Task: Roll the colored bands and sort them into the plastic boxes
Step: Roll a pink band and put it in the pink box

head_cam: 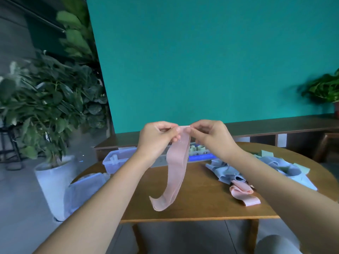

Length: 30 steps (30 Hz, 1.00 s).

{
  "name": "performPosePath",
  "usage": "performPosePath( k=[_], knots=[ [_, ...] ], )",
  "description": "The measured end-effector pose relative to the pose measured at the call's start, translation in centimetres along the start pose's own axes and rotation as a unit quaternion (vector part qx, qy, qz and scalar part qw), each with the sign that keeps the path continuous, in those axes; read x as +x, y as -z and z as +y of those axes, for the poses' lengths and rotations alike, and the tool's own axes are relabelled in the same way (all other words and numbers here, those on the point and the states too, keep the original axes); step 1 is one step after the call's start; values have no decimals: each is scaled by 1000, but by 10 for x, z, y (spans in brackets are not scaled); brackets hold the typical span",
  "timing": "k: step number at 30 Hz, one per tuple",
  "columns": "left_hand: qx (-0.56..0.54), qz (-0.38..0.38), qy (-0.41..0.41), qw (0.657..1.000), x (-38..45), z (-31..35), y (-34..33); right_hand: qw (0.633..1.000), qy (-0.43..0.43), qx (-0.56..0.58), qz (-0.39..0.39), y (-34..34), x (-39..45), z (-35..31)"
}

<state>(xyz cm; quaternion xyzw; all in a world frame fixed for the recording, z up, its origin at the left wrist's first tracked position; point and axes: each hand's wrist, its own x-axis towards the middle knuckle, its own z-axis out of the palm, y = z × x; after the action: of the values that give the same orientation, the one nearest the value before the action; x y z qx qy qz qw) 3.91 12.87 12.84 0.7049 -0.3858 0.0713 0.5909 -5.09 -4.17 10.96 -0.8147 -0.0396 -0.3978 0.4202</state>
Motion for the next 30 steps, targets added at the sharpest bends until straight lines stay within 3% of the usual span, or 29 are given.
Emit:
performPosePath(
  k=[9,17,30],
  knots=[
    [47,-32,31,998,-14,-21,33,990,-52,79,-108,-24,1,-5],
    [73,-39,117,990,-19,-130,8,982,-110,4,-155,-79,-10,94],
    [67,-5,180,981,26,-260,-7,972,-179,36,-148,-155,25,205]
  ],
)
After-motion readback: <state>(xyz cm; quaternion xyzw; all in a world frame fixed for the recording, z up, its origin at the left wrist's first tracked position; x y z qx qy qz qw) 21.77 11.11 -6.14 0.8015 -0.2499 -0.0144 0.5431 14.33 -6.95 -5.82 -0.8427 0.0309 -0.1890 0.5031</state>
